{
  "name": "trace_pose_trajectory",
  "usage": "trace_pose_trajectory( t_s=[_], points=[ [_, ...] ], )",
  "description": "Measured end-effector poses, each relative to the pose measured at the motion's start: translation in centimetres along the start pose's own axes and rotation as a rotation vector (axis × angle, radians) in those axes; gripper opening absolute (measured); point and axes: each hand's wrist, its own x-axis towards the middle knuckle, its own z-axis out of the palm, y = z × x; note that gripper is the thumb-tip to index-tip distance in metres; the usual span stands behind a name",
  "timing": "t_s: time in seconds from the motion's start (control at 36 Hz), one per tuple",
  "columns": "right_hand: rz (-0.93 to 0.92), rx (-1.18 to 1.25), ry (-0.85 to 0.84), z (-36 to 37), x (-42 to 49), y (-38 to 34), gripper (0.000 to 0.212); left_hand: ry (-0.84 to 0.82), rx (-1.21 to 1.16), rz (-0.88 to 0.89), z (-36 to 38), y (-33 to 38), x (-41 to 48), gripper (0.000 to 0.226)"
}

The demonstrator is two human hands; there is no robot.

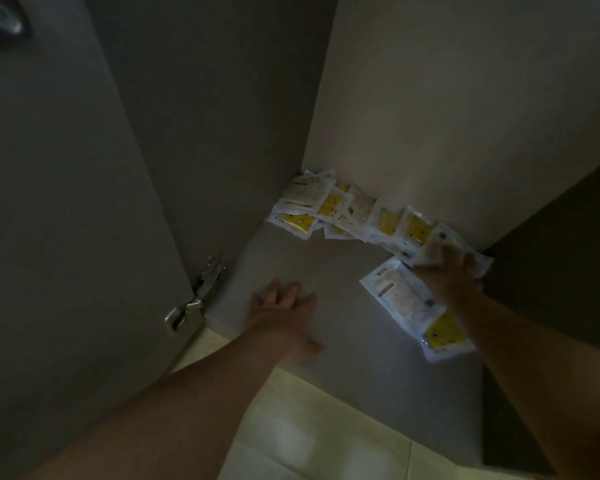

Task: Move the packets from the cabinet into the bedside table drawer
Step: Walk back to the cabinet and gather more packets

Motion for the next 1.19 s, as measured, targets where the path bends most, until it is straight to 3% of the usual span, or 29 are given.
trace_pose_trajectory(
  t_s=[0.06, 0.11, 0.17, 0.28, 0.53, 0.64, 0.75, 0.83, 0.89, 1.0, 1.14, 1.19],
  points=[
    [0.001, 0.043, -0.033, 0.6, 1.8, 0.9, 0.103, -0.003, -0.002, 0.006, 0.1, -0.1, 0.2, 0.09],
    [-0.033, -0.094, -0.131, 1.2, 1.6, 0.8, 0.085, -0.019, 0.006, 0.011, 0.2, -0.1, 0.5, 0.097],
    [-0.002, -0.057, -0.09, 2.4, 1.0, 0.7, 0.073, -0.039, 0.004, 0.001, 0.0, -0.2, 0.6, 0.099],
    [0.012, -0.028, -0.056, 5.2, -2.2, -0.2, 0.066, -0.055, -0.019, -0.021, -0.3, -0.1, 0.6, 0.1],
    [-0.079, 0.182, -0.142, 9.1, -9.6, -2.6, 0.053, 0.049, -0.008, 0.064, 2.2, -1.6, -0.8, 0.134],
    [-0.105, 0.409, -0.149, 9.1, -11.6, -2.0, 0.05, 0.115, -0.067, 0.093, 2.9, -1.5, -1.6, 0.121],
    [-0.139, 0.596, 0.055, 8.6, -12.6, -0.4, 0.05, 0.156, -0.015, 0.14, 3.7, -0.9, -2.4, 0.104],
    [-0.184, 0.398, 0.092, 8.2, -13.7, 1.0, 0.057, 0.224, 0.155, 0.22, 4.5, -0.3, -3.0, 0.101],
    [-0.306, 0.255, 0.004, 8.5, -14.7, 1.5, 0.076, 0.251, 0.219, 0.236, 4.9, 0.2, -3.1, 0.092],
    [-0.484, -0.068, -0.221, 10.0, -16.2, 2.5, 0.099, 0.523, 0.318, 0.372, 5.3, -0.2, -2.5, 0.071],
    [-0.429, -0.203, -0.135, 9.3, -14.8, 3.5, 0.1, 0.648, 0.326, 0.403, 5.3, -1.8, -1.8, 0.065],
    [-0.371, -0.167, -0.11, 8.9, -14.2, 4.1, 0.096, 0.712, 0.312, 0.448, 5.5, -2.2, -1.8, 0.046]
  ],
)
